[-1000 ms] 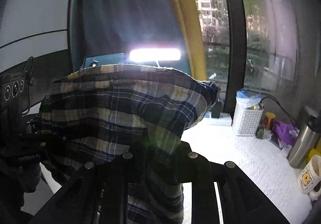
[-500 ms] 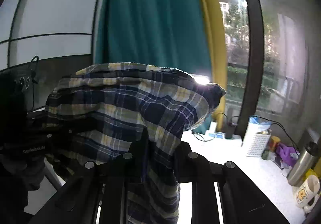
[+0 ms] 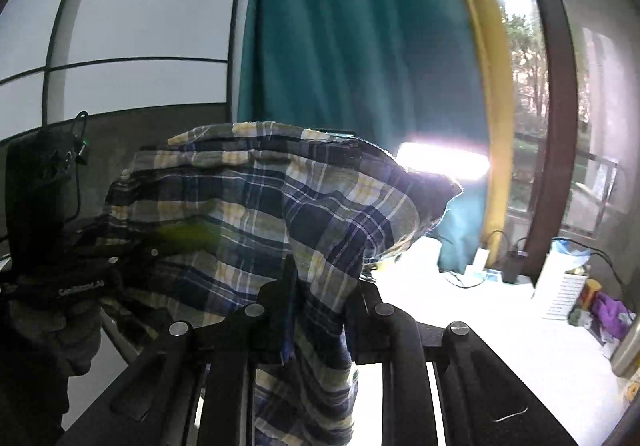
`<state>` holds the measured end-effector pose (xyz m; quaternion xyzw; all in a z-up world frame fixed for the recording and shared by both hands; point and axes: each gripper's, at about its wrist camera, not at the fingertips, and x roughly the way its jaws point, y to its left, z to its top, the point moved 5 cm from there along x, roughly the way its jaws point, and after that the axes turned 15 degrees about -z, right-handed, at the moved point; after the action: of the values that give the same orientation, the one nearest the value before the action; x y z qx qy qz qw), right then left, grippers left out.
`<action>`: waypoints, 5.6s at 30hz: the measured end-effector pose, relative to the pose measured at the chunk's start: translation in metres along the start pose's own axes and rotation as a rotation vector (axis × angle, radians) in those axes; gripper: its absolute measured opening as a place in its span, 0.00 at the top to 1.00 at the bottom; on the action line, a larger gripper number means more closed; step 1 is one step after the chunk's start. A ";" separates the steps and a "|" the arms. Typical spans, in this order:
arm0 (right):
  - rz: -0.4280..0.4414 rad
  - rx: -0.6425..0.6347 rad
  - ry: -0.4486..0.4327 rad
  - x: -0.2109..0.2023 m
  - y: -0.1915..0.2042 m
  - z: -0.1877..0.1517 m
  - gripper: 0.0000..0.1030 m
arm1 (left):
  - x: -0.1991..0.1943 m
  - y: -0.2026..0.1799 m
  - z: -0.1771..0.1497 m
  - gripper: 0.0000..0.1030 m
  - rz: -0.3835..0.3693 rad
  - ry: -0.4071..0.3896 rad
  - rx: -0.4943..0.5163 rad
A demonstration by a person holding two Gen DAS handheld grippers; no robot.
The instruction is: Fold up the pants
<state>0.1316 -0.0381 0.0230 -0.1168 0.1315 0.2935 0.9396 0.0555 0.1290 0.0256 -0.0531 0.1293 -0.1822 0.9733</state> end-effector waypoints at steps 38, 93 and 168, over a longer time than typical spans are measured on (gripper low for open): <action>0.109 0.134 0.427 0.278 -0.025 -0.107 0.80 | 0.120 0.134 -0.097 0.69 0.075 0.393 -0.224; -0.049 0.165 0.575 0.362 -0.076 -0.126 0.29 | 0.116 0.208 -0.098 0.33 0.331 0.441 -0.272; -0.135 0.086 0.613 0.167 -0.111 -0.194 0.29 | 0.030 0.079 -0.160 0.46 0.312 0.399 -0.278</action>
<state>0.2943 -0.0973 -0.1962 -0.1682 0.4127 0.1760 0.8777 0.0659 0.1824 -0.1469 -0.1285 0.3484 -0.0175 0.9283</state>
